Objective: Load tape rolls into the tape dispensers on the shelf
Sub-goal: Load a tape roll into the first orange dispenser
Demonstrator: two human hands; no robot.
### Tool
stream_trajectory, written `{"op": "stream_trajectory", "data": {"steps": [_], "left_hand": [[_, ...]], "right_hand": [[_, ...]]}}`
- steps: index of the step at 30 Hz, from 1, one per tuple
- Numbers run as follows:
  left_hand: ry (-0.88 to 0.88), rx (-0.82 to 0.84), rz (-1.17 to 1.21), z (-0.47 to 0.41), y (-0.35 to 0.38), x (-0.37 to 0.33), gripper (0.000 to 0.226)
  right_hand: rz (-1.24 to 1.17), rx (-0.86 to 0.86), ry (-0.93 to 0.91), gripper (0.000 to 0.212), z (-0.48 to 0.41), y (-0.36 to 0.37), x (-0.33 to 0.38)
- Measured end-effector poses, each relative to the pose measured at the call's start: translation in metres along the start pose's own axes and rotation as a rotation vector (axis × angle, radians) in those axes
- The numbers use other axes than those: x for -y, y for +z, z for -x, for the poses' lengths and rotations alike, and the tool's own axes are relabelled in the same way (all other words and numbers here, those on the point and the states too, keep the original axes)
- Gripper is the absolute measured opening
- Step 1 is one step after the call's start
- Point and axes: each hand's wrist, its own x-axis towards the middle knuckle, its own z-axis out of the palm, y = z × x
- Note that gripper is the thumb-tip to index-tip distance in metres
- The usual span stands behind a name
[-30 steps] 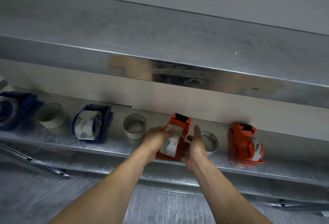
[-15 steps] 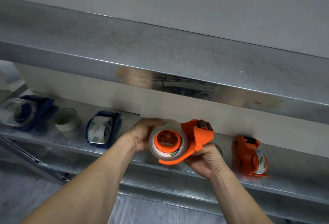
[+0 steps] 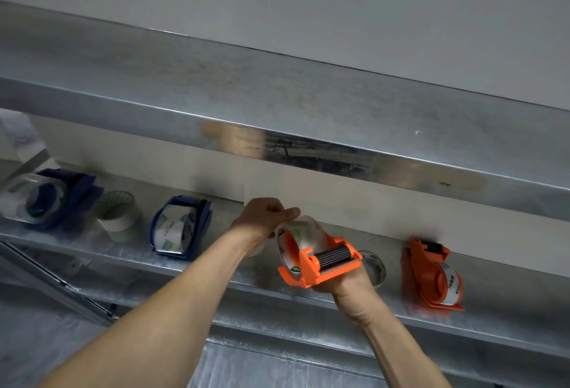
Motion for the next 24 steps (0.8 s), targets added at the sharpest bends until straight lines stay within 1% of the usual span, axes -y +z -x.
{"op": "stream_trajectory", "data": {"steps": [3, 6, 8, 11, 14, 19, 24], "left_hand": [[0.042, -0.050, -0.086, 0.003, 0.003, -0.004, 0.039], [0.020, 0.002, -0.122, 0.008, 0.000, -0.011, 0.040], [0.056, 0.067, -0.207, 0.009, -0.002, -0.011, 0.029], [0.128, 0.117, -0.318, 0.008, -0.003, -0.008, 0.003], [0.153, 0.115, -0.355, 0.007, -0.002, -0.008, 0.001], [0.187, 0.105, -0.435, 0.006, 0.000, -0.010, 0.008], [0.204, 0.136, -0.444, 0.007, 0.002, -0.016, 0.007]], "right_hand": [[0.045, -0.087, 0.023, 0.052, -0.001, 0.000, -0.015], [0.107, -0.150, 0.010, 0.048, 0.001, 0.001, -0.018], [0.118, -0.168, 0.006, 0.049, 0.001, 0.001, -0.017], [0.127, -0.181, 0.003, 0.051, 0.002, 0.002, -0.017], [0.116, -0.176, 0.003, 0.052, 0.003, 0.003, -0.016], [0.129, -0.172, 0.001, 0.050, 0.005, 0.002, -0.016], [0.143, -0.176, -0.020, 0.052, 0.004, 0.001, -0.015]]}}
